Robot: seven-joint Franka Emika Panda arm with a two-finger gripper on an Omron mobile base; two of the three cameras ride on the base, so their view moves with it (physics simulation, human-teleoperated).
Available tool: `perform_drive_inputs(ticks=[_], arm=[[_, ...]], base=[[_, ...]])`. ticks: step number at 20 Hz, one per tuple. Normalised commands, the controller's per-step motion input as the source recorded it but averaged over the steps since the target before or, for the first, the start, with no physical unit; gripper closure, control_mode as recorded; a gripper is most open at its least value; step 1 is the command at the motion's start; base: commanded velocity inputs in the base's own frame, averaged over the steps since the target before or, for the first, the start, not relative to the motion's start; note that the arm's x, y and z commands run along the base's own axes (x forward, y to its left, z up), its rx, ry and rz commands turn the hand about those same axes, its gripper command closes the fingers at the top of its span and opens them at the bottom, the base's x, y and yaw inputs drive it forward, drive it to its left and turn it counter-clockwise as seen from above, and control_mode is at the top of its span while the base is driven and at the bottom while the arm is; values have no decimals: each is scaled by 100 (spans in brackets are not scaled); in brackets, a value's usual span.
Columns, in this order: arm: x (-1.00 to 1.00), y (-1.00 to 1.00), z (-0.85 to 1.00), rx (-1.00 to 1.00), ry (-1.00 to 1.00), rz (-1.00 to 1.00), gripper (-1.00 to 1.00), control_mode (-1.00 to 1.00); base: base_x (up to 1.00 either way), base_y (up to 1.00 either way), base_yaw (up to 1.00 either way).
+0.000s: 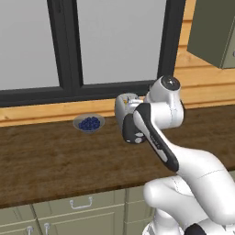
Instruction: Start the toaster. Once the lever pops up, take the bread to the plate on the dining counter.
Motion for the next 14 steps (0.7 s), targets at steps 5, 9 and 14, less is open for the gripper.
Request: perform_drive_inputs(ticks=[5, 9, 14], arm=[[18, -8, 67, 0, 0, -11, -100, -100], [73, -3, 52, 0, 0, -7, -100, -100], [54, -23, 46, 0, -1, -1, -100, -100]], base=[[0, 0, 0], [0, 0, 0], [0, 0, 0]])
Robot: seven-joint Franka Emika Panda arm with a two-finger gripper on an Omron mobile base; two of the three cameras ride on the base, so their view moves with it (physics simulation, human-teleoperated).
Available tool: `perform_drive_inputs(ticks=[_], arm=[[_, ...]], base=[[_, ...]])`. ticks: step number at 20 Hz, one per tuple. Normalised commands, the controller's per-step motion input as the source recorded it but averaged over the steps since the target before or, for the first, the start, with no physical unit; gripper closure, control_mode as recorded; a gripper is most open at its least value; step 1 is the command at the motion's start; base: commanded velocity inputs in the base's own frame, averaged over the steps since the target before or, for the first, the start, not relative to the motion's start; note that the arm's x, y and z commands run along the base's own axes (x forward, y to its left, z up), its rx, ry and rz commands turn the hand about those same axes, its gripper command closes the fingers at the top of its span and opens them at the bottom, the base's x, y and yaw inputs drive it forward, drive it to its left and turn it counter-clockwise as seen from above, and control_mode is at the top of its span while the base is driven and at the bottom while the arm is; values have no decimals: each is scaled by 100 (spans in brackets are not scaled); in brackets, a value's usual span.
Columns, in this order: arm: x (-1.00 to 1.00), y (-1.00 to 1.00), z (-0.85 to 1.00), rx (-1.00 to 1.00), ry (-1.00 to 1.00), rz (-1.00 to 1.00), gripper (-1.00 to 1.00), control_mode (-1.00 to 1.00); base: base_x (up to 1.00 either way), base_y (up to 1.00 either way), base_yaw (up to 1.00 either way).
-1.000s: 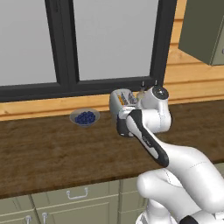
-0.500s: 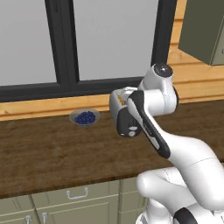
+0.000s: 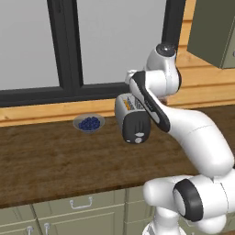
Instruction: Start the toaster. Once the lever pops up, take the bread to the plate on the dining counter.
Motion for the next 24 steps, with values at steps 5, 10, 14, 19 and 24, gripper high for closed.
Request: perform_drive_inputs(ticks=[5, 10, 14, 19, 24], arm=[[31, -4, 9, -1, -1, 2, -100, -100], [0, 0, -1, 0, 0, 2, -100, -100], [0, 0, 0, 0, 0, 0, -100, -100], [0, 0, 0, 0, 0, 0, -100, -100], [0, 0, 0, 0, 0, 0, -100, -100]], base=[[0, 0, 0], [0, 0, 0], [0, 0, 0], [0, 0, 0], [0, 0, 0]])
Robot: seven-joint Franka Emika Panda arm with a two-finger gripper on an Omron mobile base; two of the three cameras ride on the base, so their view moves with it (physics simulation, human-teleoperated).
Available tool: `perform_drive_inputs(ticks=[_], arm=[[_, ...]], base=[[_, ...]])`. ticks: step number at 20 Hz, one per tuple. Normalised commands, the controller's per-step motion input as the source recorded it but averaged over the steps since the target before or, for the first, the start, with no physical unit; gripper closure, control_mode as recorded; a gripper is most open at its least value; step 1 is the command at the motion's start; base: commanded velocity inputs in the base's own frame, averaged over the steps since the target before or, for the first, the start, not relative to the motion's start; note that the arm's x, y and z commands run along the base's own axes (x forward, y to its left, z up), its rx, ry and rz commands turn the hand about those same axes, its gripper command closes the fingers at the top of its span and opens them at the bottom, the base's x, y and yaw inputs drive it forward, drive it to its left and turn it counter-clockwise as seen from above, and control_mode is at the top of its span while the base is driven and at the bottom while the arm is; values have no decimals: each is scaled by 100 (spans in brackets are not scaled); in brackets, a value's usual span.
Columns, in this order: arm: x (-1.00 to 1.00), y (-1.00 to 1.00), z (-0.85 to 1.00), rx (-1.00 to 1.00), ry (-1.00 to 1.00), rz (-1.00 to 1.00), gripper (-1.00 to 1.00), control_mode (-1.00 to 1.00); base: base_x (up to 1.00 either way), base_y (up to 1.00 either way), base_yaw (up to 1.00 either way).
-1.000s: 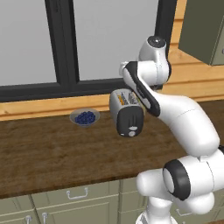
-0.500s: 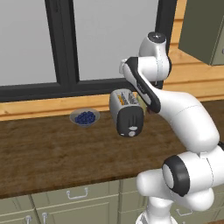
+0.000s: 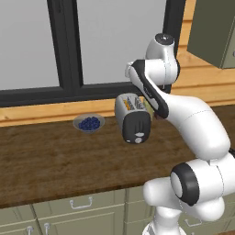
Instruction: Start the toaster. Once the lever pops up, take the bread to the plate on the dining counter.
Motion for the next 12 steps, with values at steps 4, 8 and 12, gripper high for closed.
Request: perform_drive_inputs(ticks=[4, 8, 12], arm=[[0, 0, 0, 0, 0, 0, -100, -100], [0, 0, 0, 0, 0, 0, -100, -100], [0, 0, 0, 0, 0, 0, -100, -100]], base=[[0, 0, 0], [0, 0, 0], [0, 0, 0]])
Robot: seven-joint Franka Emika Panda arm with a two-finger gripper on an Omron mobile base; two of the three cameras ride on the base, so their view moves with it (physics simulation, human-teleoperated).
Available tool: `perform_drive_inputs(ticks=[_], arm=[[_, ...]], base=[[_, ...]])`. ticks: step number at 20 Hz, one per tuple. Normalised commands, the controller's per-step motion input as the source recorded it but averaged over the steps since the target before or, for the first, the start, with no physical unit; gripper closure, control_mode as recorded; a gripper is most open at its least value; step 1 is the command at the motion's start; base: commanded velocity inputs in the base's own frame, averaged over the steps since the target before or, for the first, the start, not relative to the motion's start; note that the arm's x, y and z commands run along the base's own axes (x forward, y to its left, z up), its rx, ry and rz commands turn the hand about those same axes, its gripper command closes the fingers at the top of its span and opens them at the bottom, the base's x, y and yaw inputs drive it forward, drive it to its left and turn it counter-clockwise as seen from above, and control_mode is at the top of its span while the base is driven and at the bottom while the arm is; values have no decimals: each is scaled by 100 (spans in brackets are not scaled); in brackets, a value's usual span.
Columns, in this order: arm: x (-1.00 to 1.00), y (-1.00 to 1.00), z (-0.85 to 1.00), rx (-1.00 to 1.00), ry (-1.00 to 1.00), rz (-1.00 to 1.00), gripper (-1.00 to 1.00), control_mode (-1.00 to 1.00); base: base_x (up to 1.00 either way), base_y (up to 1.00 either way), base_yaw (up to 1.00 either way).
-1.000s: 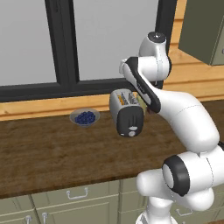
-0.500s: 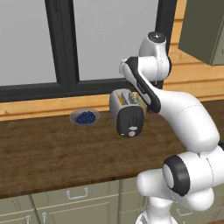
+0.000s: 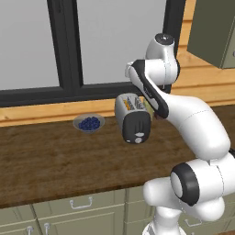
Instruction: Start the toaster. Once the lever pops up, take the bread to the plate on the dining counter.
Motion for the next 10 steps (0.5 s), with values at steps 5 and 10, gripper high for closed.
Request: perform_drive_inputs(ticks=[5, 10], arm=[[0, 0, 0, 0, 0, 0, -100, -100], [0, 0, 0, 0, 0, 0, -100, -100]], base=[[0, 0, 0], [0, 0, 0]])
